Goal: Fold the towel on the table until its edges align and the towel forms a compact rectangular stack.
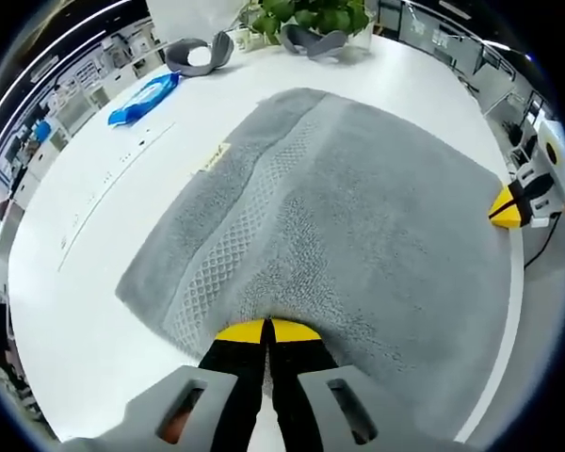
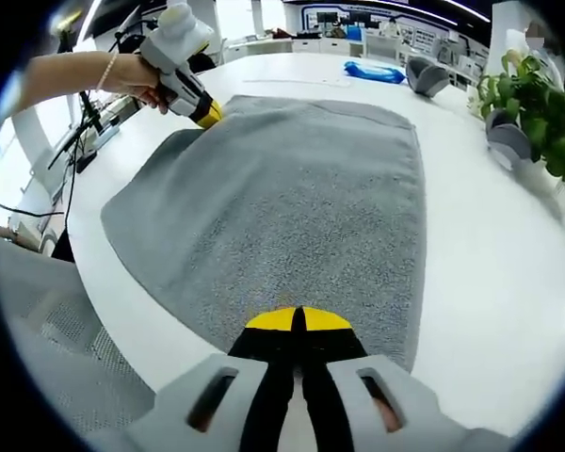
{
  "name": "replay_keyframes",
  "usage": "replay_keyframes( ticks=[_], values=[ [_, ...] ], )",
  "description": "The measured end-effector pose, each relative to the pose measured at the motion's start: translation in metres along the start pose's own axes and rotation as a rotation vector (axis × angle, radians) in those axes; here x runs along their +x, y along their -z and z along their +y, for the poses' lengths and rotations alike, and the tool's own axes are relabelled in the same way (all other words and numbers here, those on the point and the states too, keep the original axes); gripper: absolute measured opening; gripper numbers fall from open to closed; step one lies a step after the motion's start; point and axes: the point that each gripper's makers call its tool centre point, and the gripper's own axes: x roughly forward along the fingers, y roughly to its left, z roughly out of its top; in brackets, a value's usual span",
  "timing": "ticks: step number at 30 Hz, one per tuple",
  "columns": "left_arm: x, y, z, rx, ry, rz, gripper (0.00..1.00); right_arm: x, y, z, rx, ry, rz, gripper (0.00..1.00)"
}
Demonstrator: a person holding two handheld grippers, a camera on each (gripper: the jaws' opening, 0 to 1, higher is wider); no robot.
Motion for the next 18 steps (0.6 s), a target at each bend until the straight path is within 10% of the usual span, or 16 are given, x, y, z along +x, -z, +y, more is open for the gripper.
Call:
replay_keyframes(
  ticks=[18],
  values=[
    [-0.055,-0.013,-0.011,-0.125,-0.006,-0.135,0.04,0.001,-0.001,-0.001,-0.033,-0.052,0.067,0.00]
  ],
)
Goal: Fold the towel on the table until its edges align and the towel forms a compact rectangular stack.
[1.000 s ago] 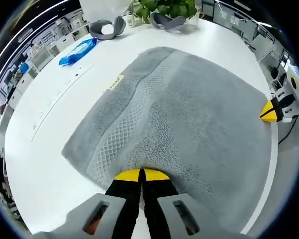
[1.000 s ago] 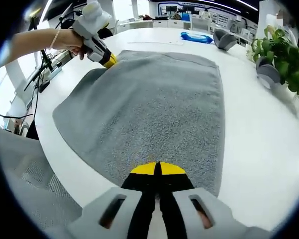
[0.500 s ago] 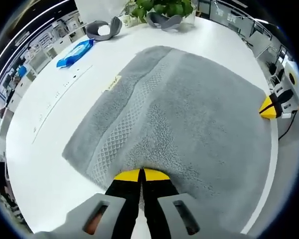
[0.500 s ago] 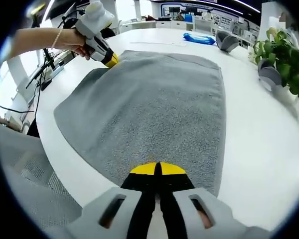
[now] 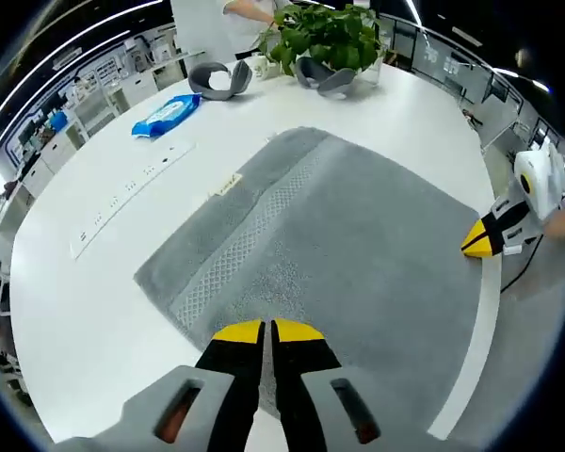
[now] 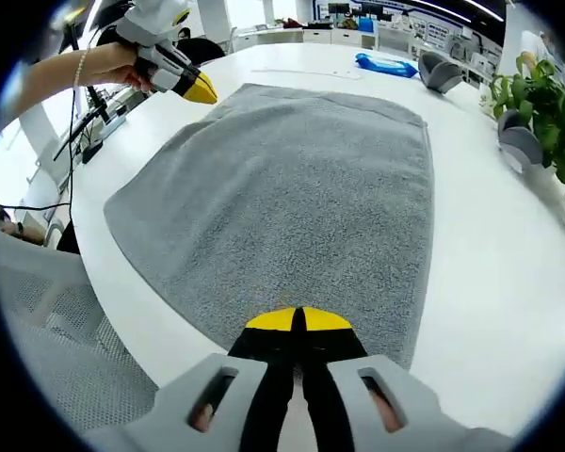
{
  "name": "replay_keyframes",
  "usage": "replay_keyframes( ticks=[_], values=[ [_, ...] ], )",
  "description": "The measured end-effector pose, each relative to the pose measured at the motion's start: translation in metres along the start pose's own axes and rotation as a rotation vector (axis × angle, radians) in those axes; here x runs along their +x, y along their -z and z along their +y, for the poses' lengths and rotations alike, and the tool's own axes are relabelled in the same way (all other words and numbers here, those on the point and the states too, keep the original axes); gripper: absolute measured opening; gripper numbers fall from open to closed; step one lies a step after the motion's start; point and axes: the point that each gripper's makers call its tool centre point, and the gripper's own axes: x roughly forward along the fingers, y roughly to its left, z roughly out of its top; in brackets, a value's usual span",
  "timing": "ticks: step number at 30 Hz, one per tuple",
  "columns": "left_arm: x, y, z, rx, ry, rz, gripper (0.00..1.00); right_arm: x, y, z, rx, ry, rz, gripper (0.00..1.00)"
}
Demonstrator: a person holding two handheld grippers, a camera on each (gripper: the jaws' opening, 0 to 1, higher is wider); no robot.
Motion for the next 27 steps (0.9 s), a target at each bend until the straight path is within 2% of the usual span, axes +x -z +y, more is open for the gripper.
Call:
replay_keyframes(
  ticks=[1,5,8,10,12,15,17,20,27],
  values=[
    [-0.004,-0.002,-0.005,0.002,0.007,-0.021,0.06,0.000,0.000,0.001,-0.006,-0.008,0.009,0.00],
    [-0.015,0.000,-0.023,0.010,0.021,-0.043,0.11,-0.004,0.005,0.004,-0.060,-0.054,0.071,0.00],
    [-0.023,0.004,-0.039,0.022,0.032,-0.069,0.14,-0.009,0.008,0.007,-0.166,-0.089,0.103,0.00],
    [-0.029,0.005,-0.052,0.008,0.049,-0.112,0.16,-0.010,0.009,0.006,-0.191,-0.087,0.109,0.02],
    [-0.034,0.009,-0.064,-0.010,0.064,-0.145,0.16,-0.013,0.009,0.010,-0.198,-0.117,0.101,0.04],
    [-0.037,0.017,-0.081,-0.010,0.101,-0.158,0.18,-0.016,0.011,0.018,-0.202,-0.174,0.091,0.07],
    [-0.040,0.025,-0.097,0.003,0.132,-0.159,0.18,-0.018,0.013,0.019,-0.232,-0.188,0.087,0.10],
    [-0.039,0.041,-0.113,0.027,0.139,-0.131,0.19,-0.022,0.018,0.020,-0.245,-0.215,0.094,0.13],
    [-0.042,0.073,-0.148,0.037,0.189,-0.100,0.20,-0.028,0.028,0.013,-0.270,-0.220,0.080,0.16]
  ],
)
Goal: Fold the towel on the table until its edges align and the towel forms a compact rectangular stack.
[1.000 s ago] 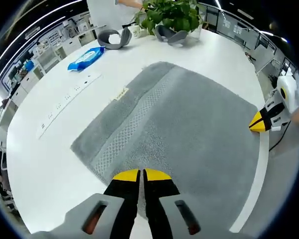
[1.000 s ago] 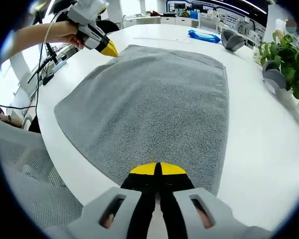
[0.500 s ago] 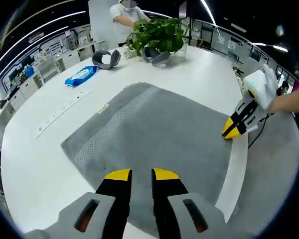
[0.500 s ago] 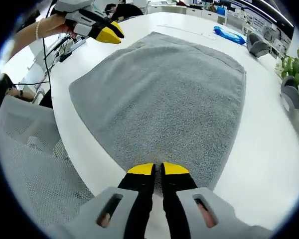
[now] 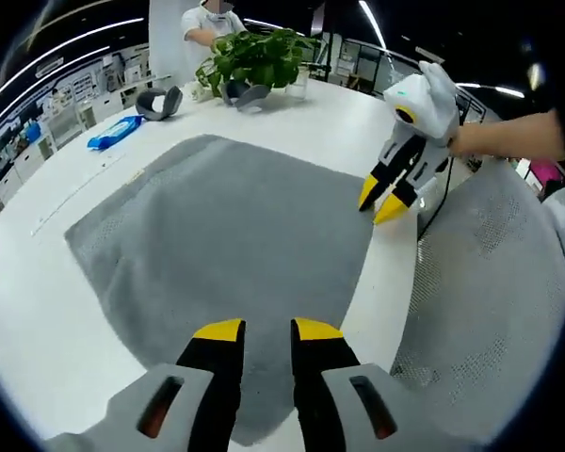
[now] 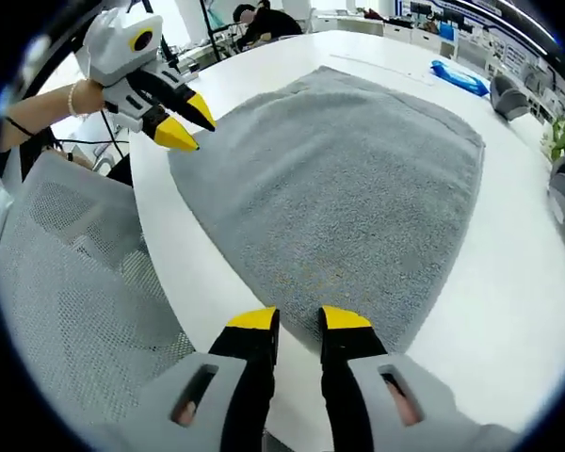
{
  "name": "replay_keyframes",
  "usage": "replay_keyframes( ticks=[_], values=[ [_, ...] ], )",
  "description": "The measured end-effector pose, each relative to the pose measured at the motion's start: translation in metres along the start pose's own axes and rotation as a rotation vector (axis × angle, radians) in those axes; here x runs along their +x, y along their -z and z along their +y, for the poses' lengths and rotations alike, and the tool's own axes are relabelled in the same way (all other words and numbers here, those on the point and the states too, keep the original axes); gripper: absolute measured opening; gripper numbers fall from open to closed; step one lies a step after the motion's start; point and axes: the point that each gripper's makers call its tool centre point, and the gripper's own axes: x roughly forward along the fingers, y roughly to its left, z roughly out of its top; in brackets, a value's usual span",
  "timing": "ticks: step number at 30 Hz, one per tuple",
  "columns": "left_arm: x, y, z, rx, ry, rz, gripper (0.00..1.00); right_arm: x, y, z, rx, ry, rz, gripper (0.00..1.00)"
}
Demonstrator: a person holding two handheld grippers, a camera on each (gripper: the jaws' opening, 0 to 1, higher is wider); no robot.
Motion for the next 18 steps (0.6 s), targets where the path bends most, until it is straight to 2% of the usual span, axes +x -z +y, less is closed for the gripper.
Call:
replay_keyframes(
  ticks=[5,8,13,18],
  values=[
    [-0.004,0.014,-0.016,0.017,0.035,0.002,0.20,-0.002,0.010,-0.003,-0.061,0.005,0.000,0.19],
    [-0.005,0.026,-0.019,0.014,0.049,0.015,0.20,-0.003,0.016,-0.007,-0.064,0.013,-0.003,0.20],
    [-0.002,0.047,-0.021,0.052,0.040,0.049,0.20,-0.005,0.021,-0.014,-0.049,0.032,-0.011,0.19],
    [-0.002,0.055,-0.024,0.068,0.032,0.056,0.20,-0.008,0.026,-0.020,-0.087,0.049,0.004,0.19]
  ],
)
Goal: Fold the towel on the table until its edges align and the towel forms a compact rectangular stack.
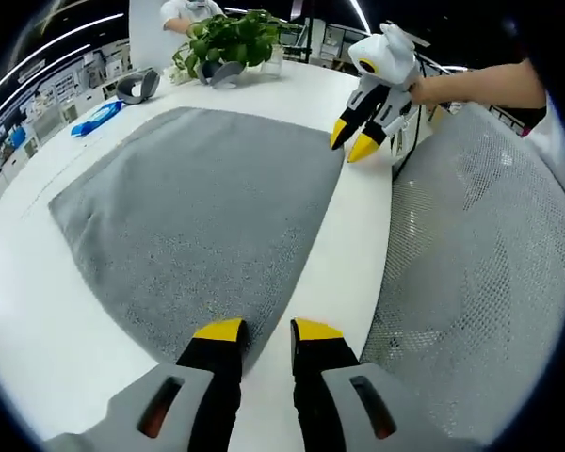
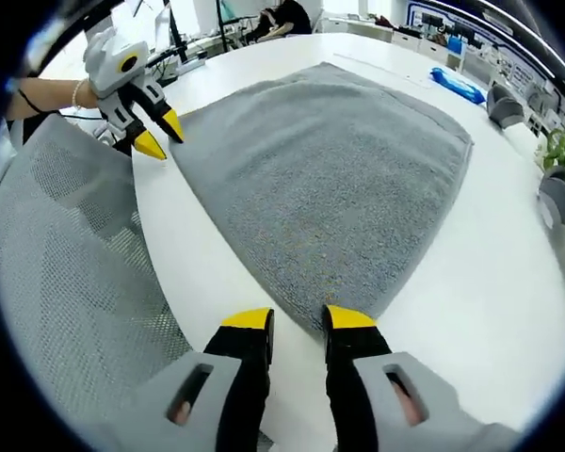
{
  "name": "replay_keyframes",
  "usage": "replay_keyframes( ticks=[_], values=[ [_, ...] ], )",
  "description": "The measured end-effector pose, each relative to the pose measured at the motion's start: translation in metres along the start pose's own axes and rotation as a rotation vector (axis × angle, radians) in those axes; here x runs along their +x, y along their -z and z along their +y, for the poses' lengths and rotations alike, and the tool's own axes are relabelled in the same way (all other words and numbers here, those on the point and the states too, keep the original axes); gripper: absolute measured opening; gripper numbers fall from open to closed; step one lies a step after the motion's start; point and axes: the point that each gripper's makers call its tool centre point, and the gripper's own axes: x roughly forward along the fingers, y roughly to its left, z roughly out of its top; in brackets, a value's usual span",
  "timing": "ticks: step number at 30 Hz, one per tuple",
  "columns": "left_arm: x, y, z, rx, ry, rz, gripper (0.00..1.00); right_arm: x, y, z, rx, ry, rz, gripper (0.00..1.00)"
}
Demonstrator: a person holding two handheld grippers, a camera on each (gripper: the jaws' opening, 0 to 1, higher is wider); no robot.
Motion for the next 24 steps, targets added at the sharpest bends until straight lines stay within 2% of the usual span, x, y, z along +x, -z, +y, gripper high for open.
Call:
replay_keyframes(
  ticks=[4,7,11,16,19,24],
  values=[
    [-0.001,0.003,0.000,0.018,-0.016,-0.002,0.20,-0.001,0.002,-0.003,-0.024,0.009,0.015,0.18],
    [-0.003,0.008,0.004,0.106,-0.056,0.026,0.19,-0.002,0.003,-0.006,-0.040,0.017,0.022,0.18],
    [-0.004,0.012,0.003,0.110,-0.069,0.023,0.18,-0.003,0.005,-0.010,-0.058,0.029,0.032,0.16],
    [-0.007,0.014,0.011,0.078,-0.094,0.016,0.14,-0.004,0.007,-0.014,-0.070,0.036,0.026,0.14],
    [-0.009,0.018,0.012,0.089,-0.094,0.021,0.14,-0.005,0.011,-0.018,-0.102,0.078,0.036,0.12],
    [-0.012,0.021,0.014,0.083,-0.114,0.022,0.13,-0.004,0.011,-0.016,-0.122,0.108,0.024,0.12]
  ],
)
